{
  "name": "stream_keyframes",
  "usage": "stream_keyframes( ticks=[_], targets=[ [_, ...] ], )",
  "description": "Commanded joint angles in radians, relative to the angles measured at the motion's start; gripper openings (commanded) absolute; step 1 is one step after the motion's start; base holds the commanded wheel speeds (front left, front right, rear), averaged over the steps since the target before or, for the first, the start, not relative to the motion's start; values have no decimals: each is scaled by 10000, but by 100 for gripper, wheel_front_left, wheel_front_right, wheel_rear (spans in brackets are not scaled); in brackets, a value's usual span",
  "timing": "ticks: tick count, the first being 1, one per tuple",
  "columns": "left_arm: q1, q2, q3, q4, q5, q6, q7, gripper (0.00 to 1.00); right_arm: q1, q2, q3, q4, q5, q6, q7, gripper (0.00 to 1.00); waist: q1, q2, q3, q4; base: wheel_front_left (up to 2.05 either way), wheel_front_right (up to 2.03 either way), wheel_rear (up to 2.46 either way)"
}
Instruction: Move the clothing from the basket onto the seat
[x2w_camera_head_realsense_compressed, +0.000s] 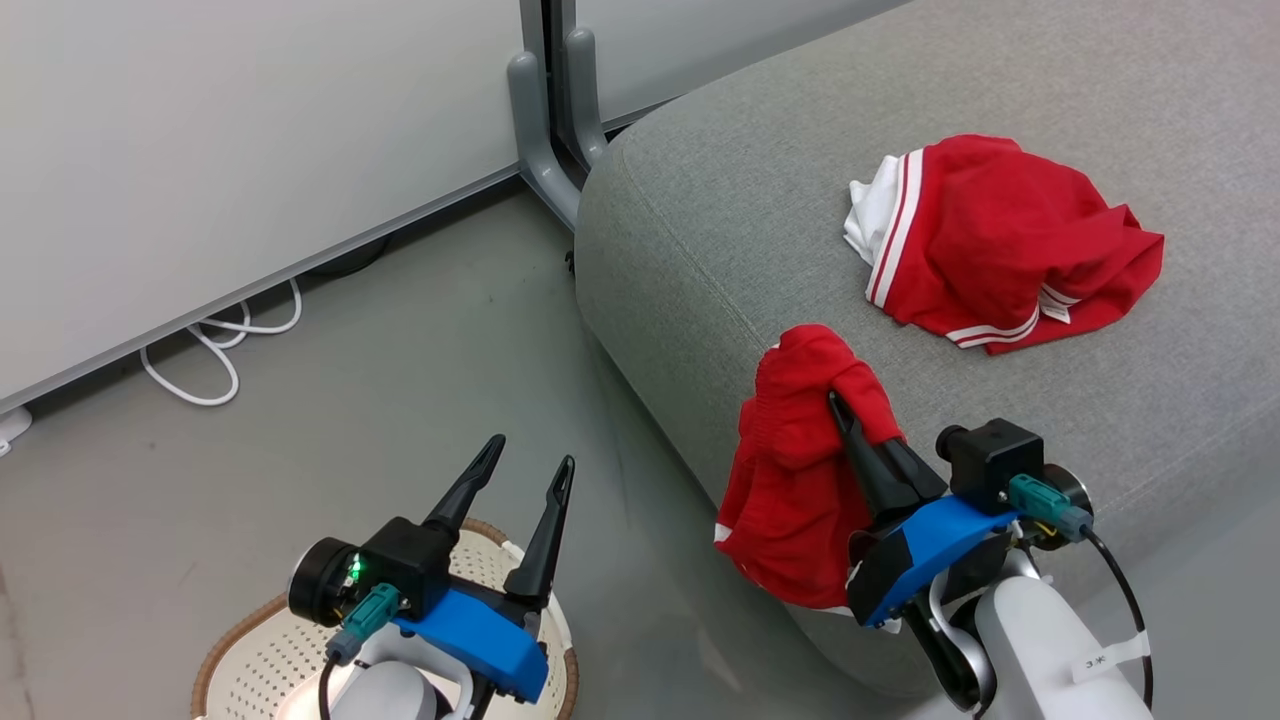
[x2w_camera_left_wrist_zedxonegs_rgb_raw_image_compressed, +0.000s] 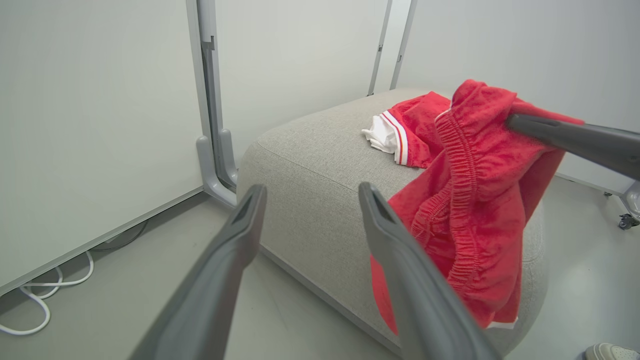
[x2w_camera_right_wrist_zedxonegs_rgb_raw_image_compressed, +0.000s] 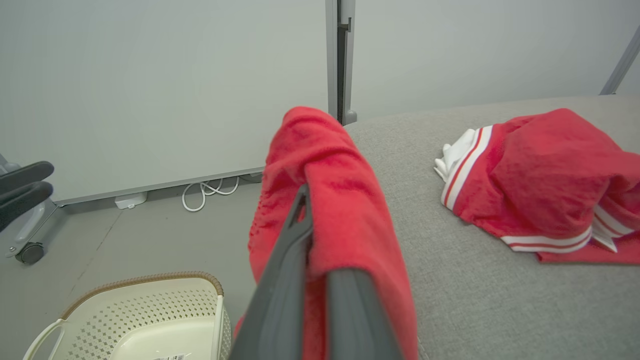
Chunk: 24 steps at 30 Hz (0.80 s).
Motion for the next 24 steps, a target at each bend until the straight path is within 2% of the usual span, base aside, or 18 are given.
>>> stream_keyframes(
  ticks=[1, 5, 10, 14, 17, 24],
  targets=[
    [-135, 69, -61, -12, 25, -23, -28, 100, 27, 18, -31, -62, 65, 1, -37, 0, 0, 0, 35, 43, 0, 0, 0],
    [-229, 124, -104, -46, 43, -23, -28, 100, -299, -3, -106, -182, -30, 1, 102, 0, 0, 0, 185, 153, 0, 0, 0],
    [-408, 221, -140, -134, 129, -23, -28, 100, -1146, -536, -22, -465, -110, 1, 443, 0, 0, 0, 589, 294, 0, 0, 0],
    [-678, 336, -297, -193, 184, -23, -28, 100, -2192, -1247, -374, -767, 15, 1, 878, 0, 0, 0, 1004, 530, 0, 0, 0],
    [-869, 382, -410, -235, 175, -23, -28, 100, -3031, -2020, -706, -943, -32, 1, 1254, 0, 0, 0, 1315, 749, 0, 0, 0],
    [-1485, 481, -587, -403, 255, -23, -28, 100, -4834, -3494, -2226, -1278, 145, 0, 1940, 0, 0, 0, 2233, 1405, 0, 0, 0]
  ],
)
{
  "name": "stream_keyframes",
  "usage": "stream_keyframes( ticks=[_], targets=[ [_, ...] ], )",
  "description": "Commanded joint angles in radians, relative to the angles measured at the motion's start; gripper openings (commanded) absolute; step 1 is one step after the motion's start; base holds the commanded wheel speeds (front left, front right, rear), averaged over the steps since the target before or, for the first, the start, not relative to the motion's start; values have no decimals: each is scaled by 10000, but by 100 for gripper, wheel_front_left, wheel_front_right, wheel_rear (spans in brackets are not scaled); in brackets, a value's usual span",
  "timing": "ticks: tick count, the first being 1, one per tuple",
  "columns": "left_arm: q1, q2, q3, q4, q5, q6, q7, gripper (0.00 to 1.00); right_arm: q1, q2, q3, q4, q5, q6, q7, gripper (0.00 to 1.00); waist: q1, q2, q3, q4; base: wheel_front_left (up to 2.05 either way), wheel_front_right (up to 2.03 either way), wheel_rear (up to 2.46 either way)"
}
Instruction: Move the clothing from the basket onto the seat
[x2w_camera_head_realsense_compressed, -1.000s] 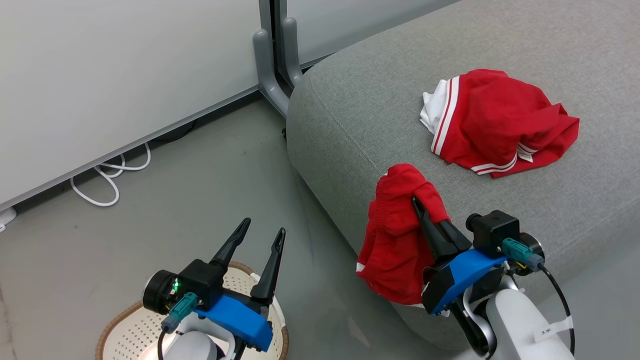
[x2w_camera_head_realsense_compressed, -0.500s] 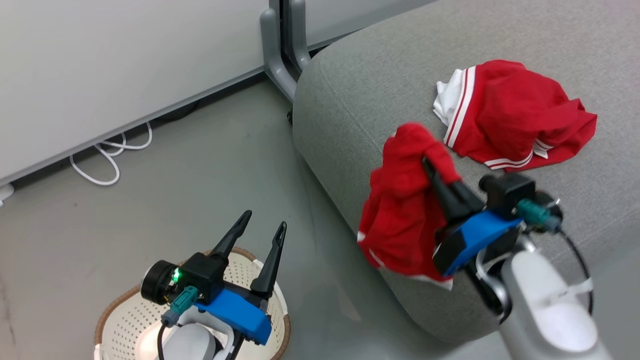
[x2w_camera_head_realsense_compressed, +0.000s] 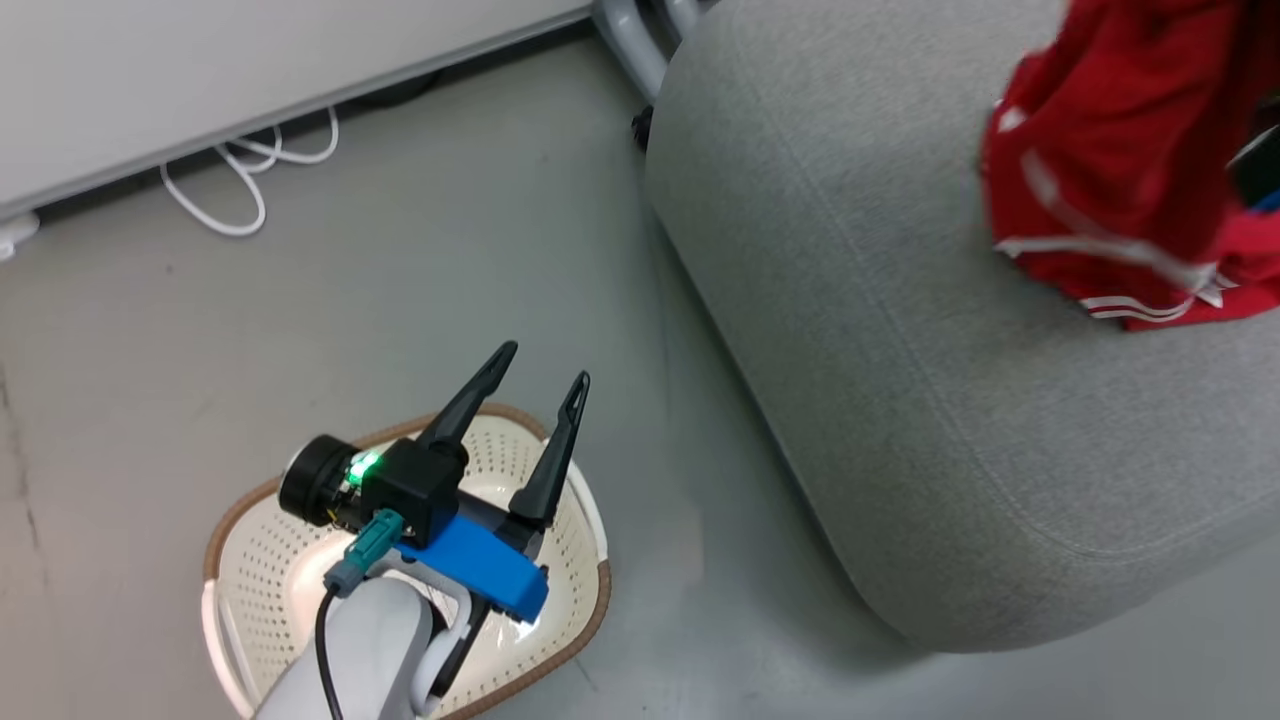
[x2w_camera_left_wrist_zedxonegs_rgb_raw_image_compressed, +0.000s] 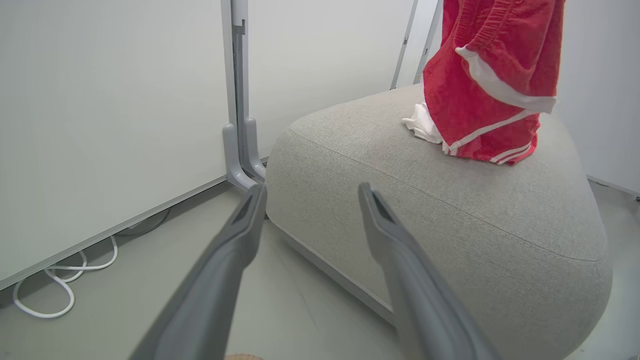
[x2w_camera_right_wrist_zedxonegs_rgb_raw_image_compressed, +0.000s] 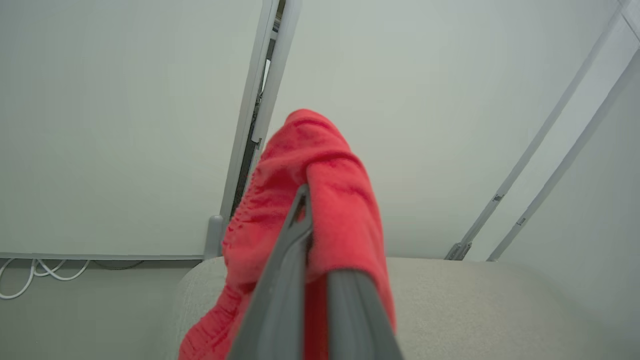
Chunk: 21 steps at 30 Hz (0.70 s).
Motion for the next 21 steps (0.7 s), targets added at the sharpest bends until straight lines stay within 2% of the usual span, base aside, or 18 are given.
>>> stream_keyframes(
  ticks=[1, 10, 15, 21],
  targets=[
    [-269, 82, -39, -100, 74, -23, -27, 100, -386, -209, -382, -16, 166, 0, 27, 0, -1, 0, 520, 400, 0, 0, 0],
    [-904, 212, -236, -633, 185, -24, -26, 100, -1196, -1101, -3132, 472, -392, 1, 39, 0, -1, 0, 1704, 1198, 0, 0, 0],
    [-1281, 347, -307, -983, 245, -24, -26, 100, -699, -841, -4821, 1415, -591, 1, -359, 0, -1, 0, 2346, 1582, 0, 0, 0],
    [-1625, 540, -388, -1246, 378, -24, -26, 100, -256, -401, -5967, 3035, -897, 1, -1206, 0, -1, 0, 2941, 1833, 0, 0, 0]
  ],
)
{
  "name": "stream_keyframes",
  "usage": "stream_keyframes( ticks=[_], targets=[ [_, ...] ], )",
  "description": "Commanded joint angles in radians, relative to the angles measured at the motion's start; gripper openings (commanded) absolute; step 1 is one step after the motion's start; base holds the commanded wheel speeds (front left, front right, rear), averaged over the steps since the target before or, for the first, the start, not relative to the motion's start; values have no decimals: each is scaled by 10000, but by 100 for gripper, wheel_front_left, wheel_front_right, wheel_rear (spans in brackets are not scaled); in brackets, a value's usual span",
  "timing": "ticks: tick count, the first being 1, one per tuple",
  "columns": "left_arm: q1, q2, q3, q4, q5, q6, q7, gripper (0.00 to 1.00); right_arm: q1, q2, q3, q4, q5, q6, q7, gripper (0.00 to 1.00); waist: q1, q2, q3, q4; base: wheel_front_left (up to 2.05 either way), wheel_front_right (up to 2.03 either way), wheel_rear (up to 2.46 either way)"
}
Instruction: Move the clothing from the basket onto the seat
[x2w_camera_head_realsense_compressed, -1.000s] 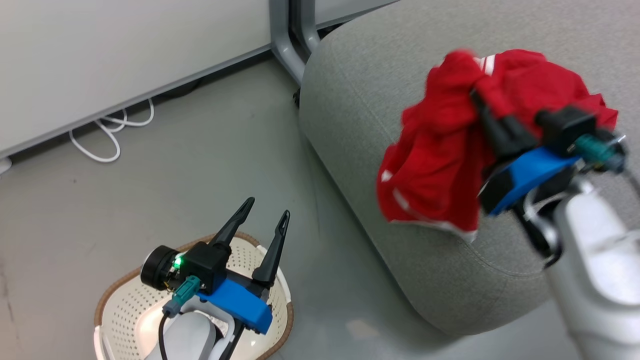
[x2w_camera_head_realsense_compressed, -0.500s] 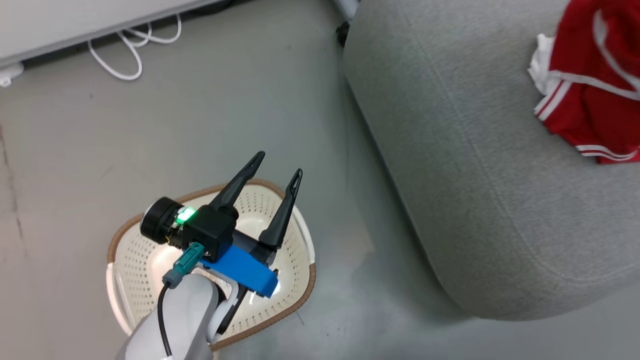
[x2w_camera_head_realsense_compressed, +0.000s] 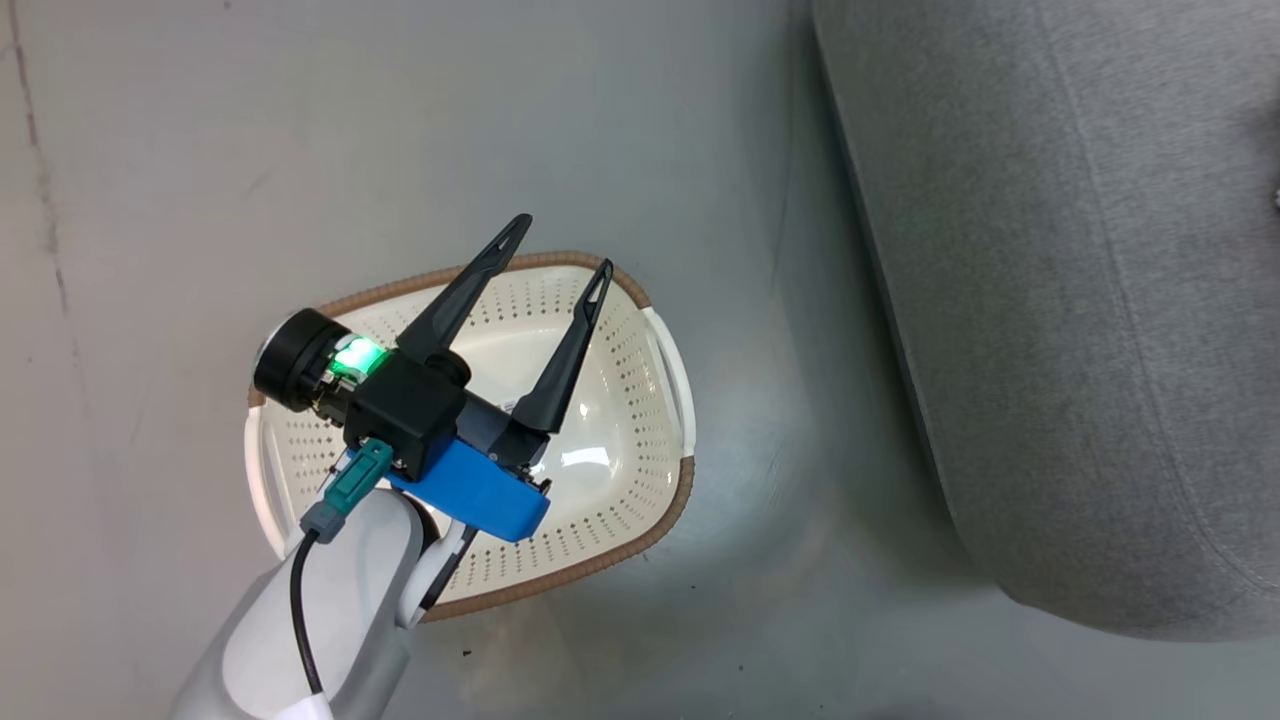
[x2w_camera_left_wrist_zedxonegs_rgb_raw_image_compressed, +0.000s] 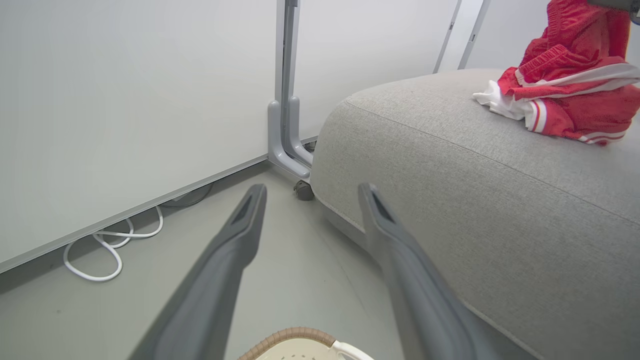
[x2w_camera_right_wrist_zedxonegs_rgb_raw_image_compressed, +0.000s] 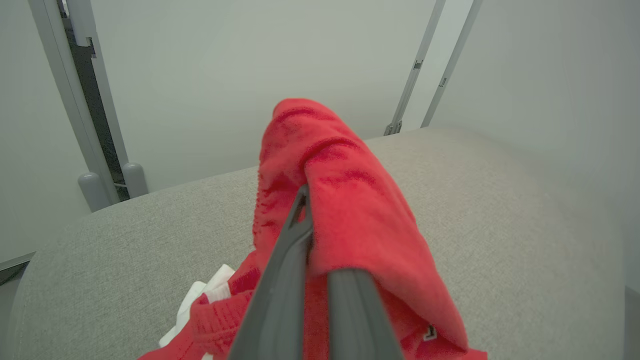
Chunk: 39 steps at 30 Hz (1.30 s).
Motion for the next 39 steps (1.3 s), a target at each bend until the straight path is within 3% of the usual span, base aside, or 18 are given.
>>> stream_keyframes(
  ticks=[1, 6, 14, 15, 16, 17, 30, 39],
  targets=[
    [-168, 91, -27, -50, 83, -24, -28, 100, 174, 180, -188, 368, -116, 1, -219, 0, -1, 0, 291, 177, 0, 0, 0],
    [-151, 163, 59, -93, 141, -24, -28, 100, 56, 495, -391, 1510, -383, 1, -809, 0, -1, 0, 458, 155, 0, 0, 0],
    [-118, 90, 0, 75, 111, -24, -26, 100, -319, 307, -241, 2619, -423, 1, -1356, 0, -1, 0, 303, 120, 0, 0, 0],
    [-111, 84, -5, 104, 98, -24, -26, 100, -360, 297, -166, 2721, -397, 1, -1381, 32, -1, 0, 271, 114, 0, 0, 0],
    [-96, 77, -7, 132, 88, -24, -26, 100, -372, 272, -93, 2795, -374, 1, -1414, 90, -1, 0, 242, 108, 0, 0, 0],
    [-76, 65, -9, 159, 74, -24, -26, 100, -382, 239, -31, 2881, -345, 1, -1424, 100, -1, 0, 211, 101, 0, 0, 0],
    [143, -243, 84, 381, -75, -24, -26, 100, -257, -171, 915, 3404, -138, 1, -1659, 100, -1, 0, -457, 159, 0, 0, 0],
    [777, -609, 363, 633, -333, -24, -26, 100, 810, -171, 1820, 3144, 90, 1, -1831, 100, -1, 0, -1672, 374, 0, 0, 0]
  ],
)
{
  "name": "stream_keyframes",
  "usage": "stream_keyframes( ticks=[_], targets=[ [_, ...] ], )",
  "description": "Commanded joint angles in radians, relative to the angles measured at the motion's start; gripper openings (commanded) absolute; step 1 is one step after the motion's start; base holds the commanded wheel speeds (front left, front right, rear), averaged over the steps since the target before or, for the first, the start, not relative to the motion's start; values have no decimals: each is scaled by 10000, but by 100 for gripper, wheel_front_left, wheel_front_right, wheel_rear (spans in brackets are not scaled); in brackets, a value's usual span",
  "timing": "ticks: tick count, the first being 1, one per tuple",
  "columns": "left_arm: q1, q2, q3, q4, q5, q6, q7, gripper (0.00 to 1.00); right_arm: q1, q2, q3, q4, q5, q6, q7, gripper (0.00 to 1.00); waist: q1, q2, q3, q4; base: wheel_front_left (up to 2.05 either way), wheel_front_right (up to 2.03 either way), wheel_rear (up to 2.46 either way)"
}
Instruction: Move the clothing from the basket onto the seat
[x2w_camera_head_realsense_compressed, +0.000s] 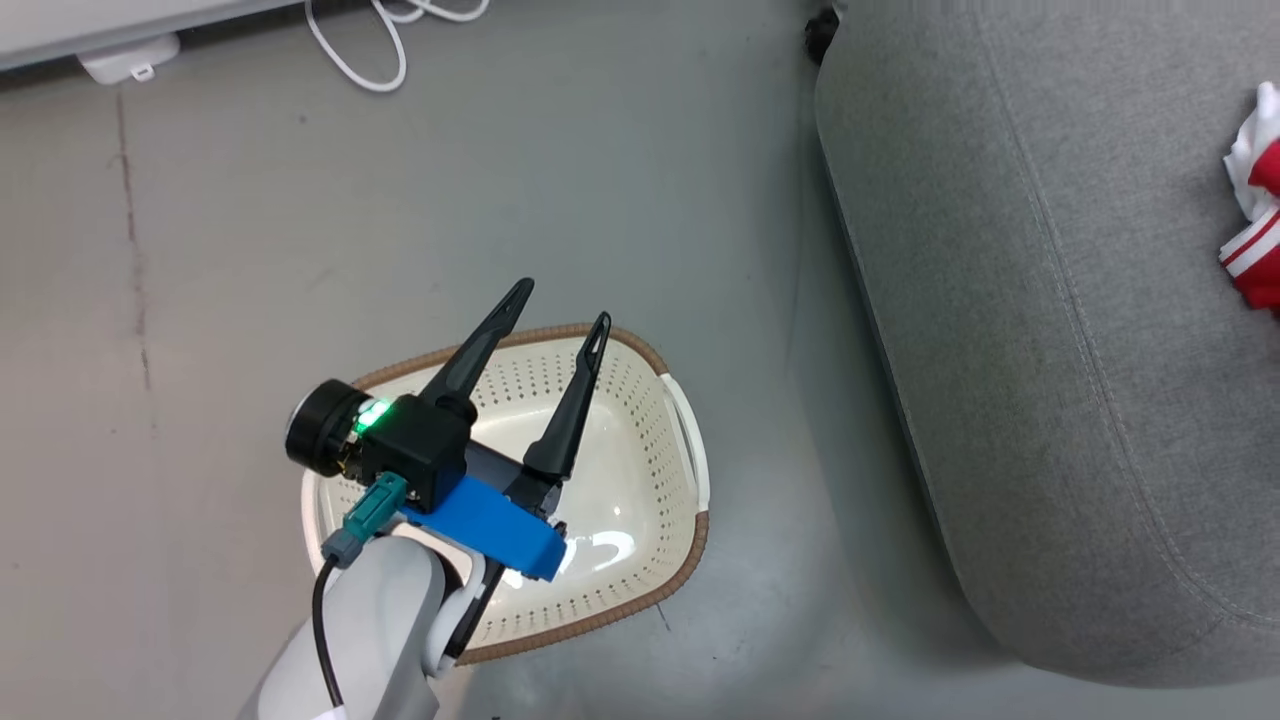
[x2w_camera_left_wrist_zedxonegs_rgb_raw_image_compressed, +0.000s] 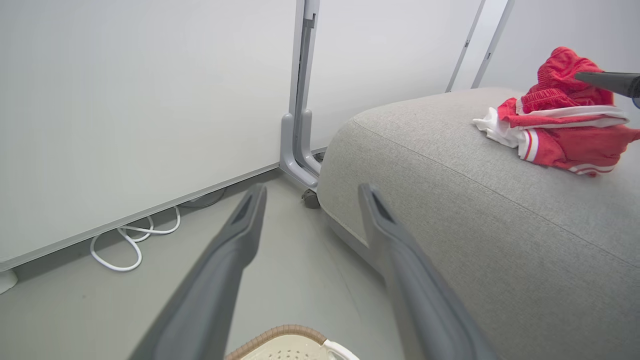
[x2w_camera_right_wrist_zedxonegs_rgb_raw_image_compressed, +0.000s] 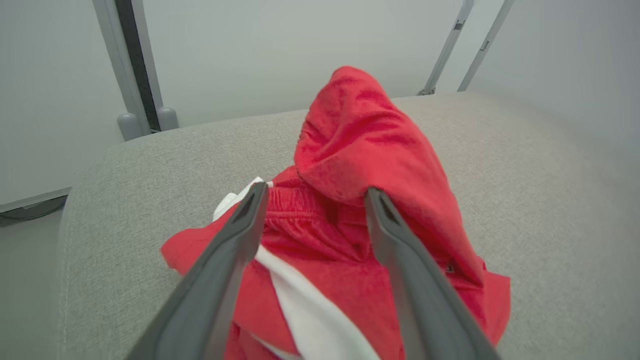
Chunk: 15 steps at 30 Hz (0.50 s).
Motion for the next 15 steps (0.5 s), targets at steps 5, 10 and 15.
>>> stream_keyframes(
  ticks=[5, 10, 15],
  targets=[
    [664, -199, 394, 129, -162, -24, -26, 100, 1172, 300, 709, -880, 180, 1, -182, 100, 0, 0, -1183, 264, 0, 0, 0],
    [1415, -419, 917, 215, -249, -24, -26, 100, 2532, 829, 1303, -2307, 237, 1, -76, 100, 0, 0, -2097, 429, 0, 0, 0],
    [2035, -566, 1438, 330, -248, -24, -26, 100, 4026, 1531, 1658, -4129, 212, 1, 322, 100, 0, 0, -2869, 708, 0, 0, 0]
  ],
)
